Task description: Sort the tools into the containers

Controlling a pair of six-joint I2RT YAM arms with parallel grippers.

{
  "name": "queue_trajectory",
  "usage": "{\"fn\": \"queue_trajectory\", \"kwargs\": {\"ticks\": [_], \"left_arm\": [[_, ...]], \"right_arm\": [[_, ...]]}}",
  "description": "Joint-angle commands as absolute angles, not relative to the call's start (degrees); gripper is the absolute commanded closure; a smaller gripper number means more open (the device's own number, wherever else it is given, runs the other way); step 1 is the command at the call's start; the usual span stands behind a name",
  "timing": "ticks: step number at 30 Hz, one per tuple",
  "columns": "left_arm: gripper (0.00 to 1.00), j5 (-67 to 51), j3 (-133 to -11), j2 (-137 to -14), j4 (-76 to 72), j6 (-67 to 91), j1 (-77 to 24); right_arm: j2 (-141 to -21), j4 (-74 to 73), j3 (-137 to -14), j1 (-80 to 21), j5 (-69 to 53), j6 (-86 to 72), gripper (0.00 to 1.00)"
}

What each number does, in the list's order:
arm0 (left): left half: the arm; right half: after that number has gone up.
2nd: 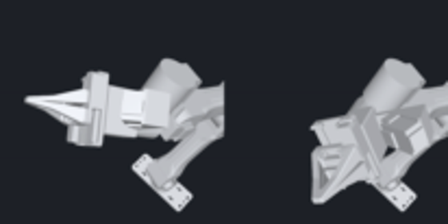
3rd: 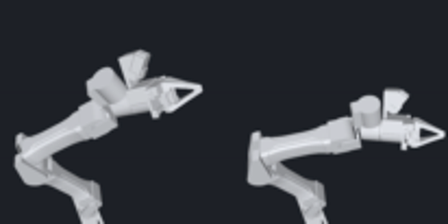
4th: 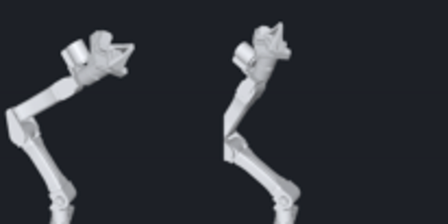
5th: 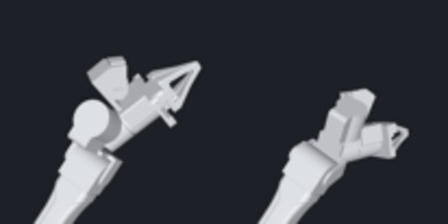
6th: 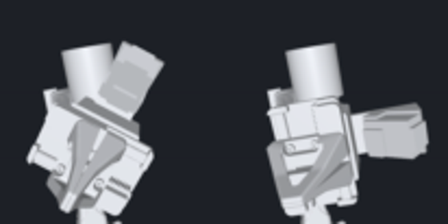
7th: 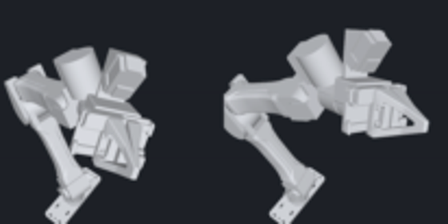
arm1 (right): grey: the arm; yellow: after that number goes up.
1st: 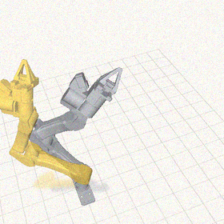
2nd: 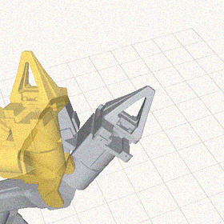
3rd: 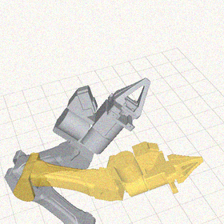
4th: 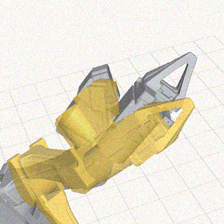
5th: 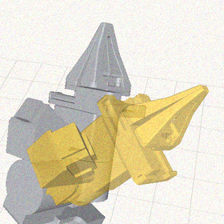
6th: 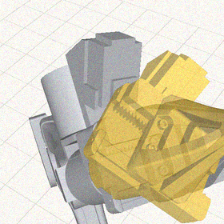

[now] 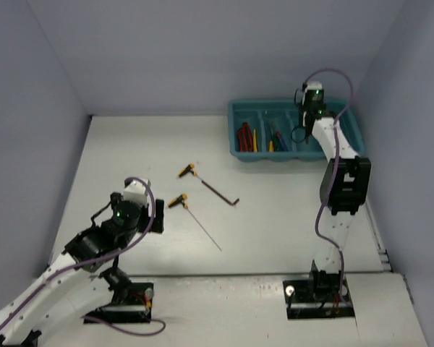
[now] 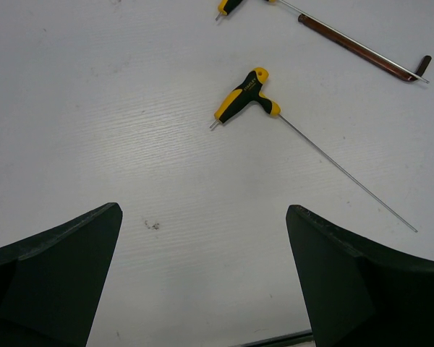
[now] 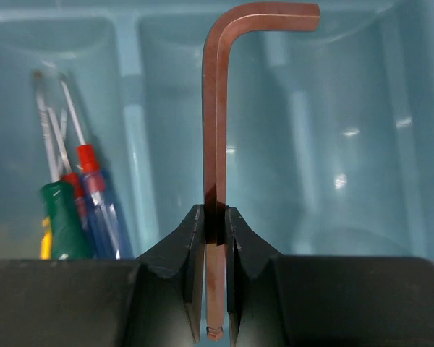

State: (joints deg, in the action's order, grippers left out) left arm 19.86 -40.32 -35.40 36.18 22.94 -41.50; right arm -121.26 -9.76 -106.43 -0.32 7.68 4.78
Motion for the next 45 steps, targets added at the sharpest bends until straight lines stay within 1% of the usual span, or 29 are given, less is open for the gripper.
{"fn": "queue_trajectory", "kwargs": {"ticks": [1, 5, 7, 8, 9, 13, 15, 18, 20, 25, 28, 31, 35, 39, 45], "left_arm": [[0.03, 22.3, -42.7, -36.7, 34.8, 22.5, -41.0], [0.03, 22.6, -42.8, -37.4, 34.8, 22.6, -41.0], [0.03, 22.7, -42.8, -37.6, 34.8, 22.6, -41.0], [0.03, 22.8, -42.8, -37.6, 34.7, 22.6, -41.0], [0.03, 22.9, -42.8, -37.6, 34.7, 22.6, -41.0], [0.03, 22.9, -42.9, -37.4, 34.8, 22.6, -41.0], [0.03, 23.0, -42.9, -37.4, 34.8, 22.5, -41.0], [0.03, 22.9, -43.0, -37.3, 34.7, 22.4, -41.0], [0.03, 22.9, -43.0, -37.4, 34.7, 22.4, -41.0], [0.03, 23.8, -43.1, -37.9, 35.1, 23.0, -41.0], [0.02, 22.7, -43.2, -38.2, 35.0, 23.2, -41.0], [0.03, 21.5, -43.3, -38.3, 34.8, 23.4, -41.0], [0.03, 20.5, -43.4, -38.2, 34.8, 23.6, -41.0], [0.03, 20.0, -43.2, -37.5, 34.7, 23.9, -41.1], [0.03, 20.1, -43.2, -38.3, 34.5, 24.0, -41.1]], "right_arm": [[-126.5, -7.1, -113.7, 2.0, 3.6, 5.6, 1.00], [-130.7, -7.1, -115.7, 2.4, 2.5, 5.4, 0.99], [-132.6, -7.1, -116.1, 2.4, 2.5, 4.9, 0.91], [-132.9, -7.1, -116.2, 2.4, 2.5, 4.7, 0.83], [-133.1, -7.1, -116.5, 2.4, 2.6, 4.6, 0.79], [-130.8, -7.1, -117.6, 2.4, 3.3, 4.9, 0.58], [-128.2, -7.1, -118.0, 2.3, 3.5, 5.3, 0.55], [-121.8, -7.0, -116.0, 1.8, 1.8, 5.1, 0.55], [-115.5, -7.0, -113.3, -0.3, -1.7, 6.2, 0.55], [-101.0, -7.2, -99.0, -8.9, -4.5, 10.6, 0.56], [-94.4, -7.1, -90.0, -16.4, -5.9, 8.6, 0.57], [-89.6, -7.0, -83.2, -21.4, -6.4, 6.2, 0.60], [-87.0, -6.9, -73.3, -30.5, -5.5, 0.9, 0.65], [-86.7, -5.0, -65.4, -36.9, -3.1, -4.9, 0.73], [-89.8, -1.4, -61.8, -44.7, -1.1, -8.8, 0.74]]}}
